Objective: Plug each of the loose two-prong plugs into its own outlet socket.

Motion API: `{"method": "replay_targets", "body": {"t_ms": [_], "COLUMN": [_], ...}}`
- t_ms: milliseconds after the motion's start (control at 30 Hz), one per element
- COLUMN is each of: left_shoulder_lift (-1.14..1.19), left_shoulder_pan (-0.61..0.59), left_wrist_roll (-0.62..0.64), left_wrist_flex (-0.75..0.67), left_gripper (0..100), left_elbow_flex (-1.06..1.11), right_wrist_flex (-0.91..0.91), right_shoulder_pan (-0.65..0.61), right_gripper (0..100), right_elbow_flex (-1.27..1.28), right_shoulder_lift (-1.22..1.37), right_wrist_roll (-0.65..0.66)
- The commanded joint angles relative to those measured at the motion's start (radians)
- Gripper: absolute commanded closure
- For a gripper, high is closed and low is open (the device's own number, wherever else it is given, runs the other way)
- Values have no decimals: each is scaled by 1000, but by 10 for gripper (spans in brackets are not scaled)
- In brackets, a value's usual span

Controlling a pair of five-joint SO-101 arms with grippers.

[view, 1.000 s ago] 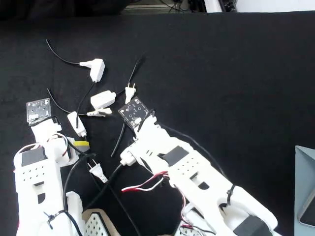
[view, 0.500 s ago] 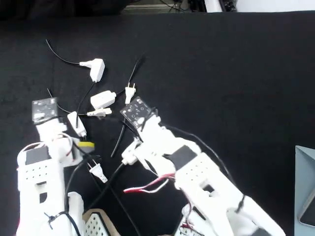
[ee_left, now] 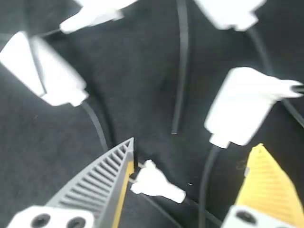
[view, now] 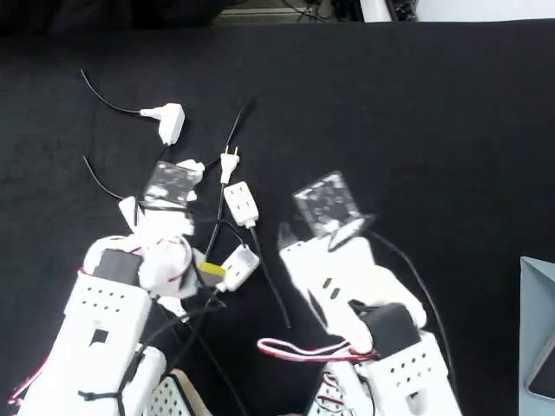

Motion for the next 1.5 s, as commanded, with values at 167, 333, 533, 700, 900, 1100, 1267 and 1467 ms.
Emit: {"method": "replay_targets", "body": {"t_ms": [167,333,533,700,900,1100,1267,1467], "left_shoulder_lift": [104,351,631,730,717,520,450,586], "left_shoulder_pan": [186,217,246,251,246,125,-41,-117], "left_wrist_roll": [-2,-2,6,3,-2,-66,-77,-78], "left_wrist_flex": [-157,-224,-272,-276,-267,-166,-140,-149], "left_gripper": [635,639,656,833,924,972,972,972], "left_elbow_flex": [-13,-87,-203,-282,-300,-404,-581,-797], "right_wrist_flex": [-132,-132,-130,-130,-130,-130,-130,-130], "right_shoulder_pan": [55,55,55,55,55,55,52,52], "right_gripper": [936,938,938,938,938,938,938,938], "right_elbow_flex": [61,61,67,67,68,68,68,70], "right_shoulder_lift": [-10,-8,-10,-10,-10,-8,-8,-8], "right_wrist_roll": [-2,-2,-2,-2,-2,-2,-2,-3]}}
